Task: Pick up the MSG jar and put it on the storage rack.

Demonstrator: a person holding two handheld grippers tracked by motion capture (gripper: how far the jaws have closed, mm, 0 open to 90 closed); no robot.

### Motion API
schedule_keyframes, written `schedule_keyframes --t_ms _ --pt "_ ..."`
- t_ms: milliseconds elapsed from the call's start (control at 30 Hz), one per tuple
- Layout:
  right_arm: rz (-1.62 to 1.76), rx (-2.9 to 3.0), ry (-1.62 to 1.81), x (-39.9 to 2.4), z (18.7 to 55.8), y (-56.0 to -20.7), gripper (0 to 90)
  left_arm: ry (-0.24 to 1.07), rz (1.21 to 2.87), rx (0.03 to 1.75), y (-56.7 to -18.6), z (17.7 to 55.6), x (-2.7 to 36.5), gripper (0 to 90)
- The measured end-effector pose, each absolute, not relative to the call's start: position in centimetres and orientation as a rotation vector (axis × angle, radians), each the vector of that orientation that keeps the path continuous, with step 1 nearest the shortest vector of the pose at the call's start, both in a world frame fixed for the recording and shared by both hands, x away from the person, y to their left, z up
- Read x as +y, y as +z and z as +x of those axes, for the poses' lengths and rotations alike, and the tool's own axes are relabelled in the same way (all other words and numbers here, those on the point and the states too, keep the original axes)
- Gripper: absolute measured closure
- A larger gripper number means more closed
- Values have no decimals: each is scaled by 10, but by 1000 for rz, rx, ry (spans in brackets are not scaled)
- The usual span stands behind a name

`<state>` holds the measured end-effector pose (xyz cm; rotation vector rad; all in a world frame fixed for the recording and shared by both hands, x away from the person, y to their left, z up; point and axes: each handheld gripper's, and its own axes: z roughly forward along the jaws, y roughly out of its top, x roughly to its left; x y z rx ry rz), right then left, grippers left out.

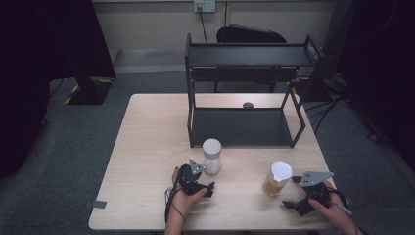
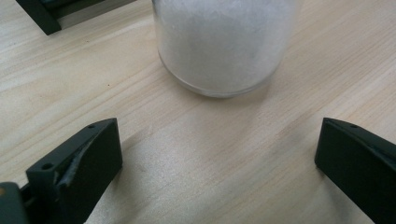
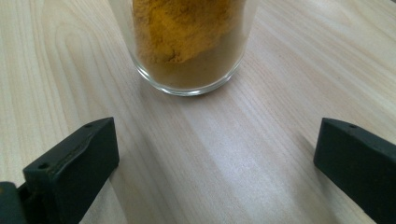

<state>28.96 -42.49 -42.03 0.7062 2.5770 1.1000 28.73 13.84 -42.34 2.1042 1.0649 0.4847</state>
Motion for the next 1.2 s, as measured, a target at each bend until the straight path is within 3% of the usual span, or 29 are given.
schedule_keyframes --t_ms 200,1200 --pt "706 2577 1100 -425 290 -420 0 439 2026 1082 -426 287 148 29" --pt "706 2577 1100 -425 290 -420 0 413 1980 1059 -399 307 146 19"
